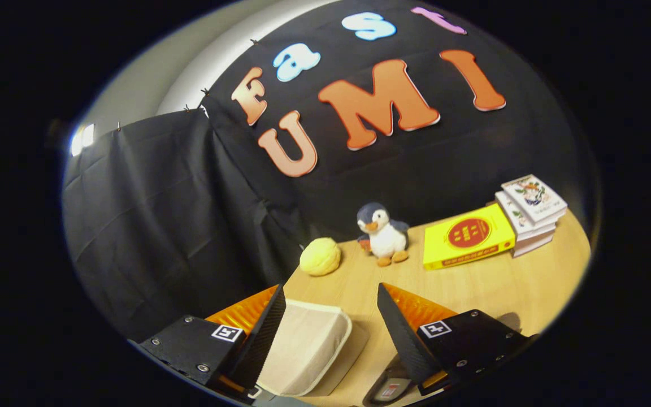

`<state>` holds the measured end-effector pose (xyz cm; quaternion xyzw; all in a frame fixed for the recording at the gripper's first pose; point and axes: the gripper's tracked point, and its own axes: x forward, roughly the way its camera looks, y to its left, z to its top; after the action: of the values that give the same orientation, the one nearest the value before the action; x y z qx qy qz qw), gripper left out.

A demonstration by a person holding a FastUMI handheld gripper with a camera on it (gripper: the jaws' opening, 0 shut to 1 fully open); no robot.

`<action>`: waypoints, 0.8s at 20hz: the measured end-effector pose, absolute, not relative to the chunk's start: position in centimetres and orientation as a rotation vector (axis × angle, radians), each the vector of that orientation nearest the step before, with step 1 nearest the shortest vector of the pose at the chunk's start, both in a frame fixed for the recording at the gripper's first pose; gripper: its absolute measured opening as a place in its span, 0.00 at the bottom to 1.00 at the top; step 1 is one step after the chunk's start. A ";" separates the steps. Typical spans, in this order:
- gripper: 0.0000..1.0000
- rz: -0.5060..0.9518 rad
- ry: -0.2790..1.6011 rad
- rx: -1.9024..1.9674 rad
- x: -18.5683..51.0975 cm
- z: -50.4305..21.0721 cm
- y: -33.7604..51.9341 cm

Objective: Open the storage box then place both shoes into the box .Put the left shoe in first, then the right shoe, with the right side of both shoes facing outward in a uniform manner.

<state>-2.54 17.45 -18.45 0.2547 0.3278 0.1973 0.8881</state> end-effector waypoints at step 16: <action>0.96 0.580 1.144 0.645 -9.8 -31.3 25.8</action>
<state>-9.77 25.77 -31.30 0.2955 0.5240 0.2656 0.7534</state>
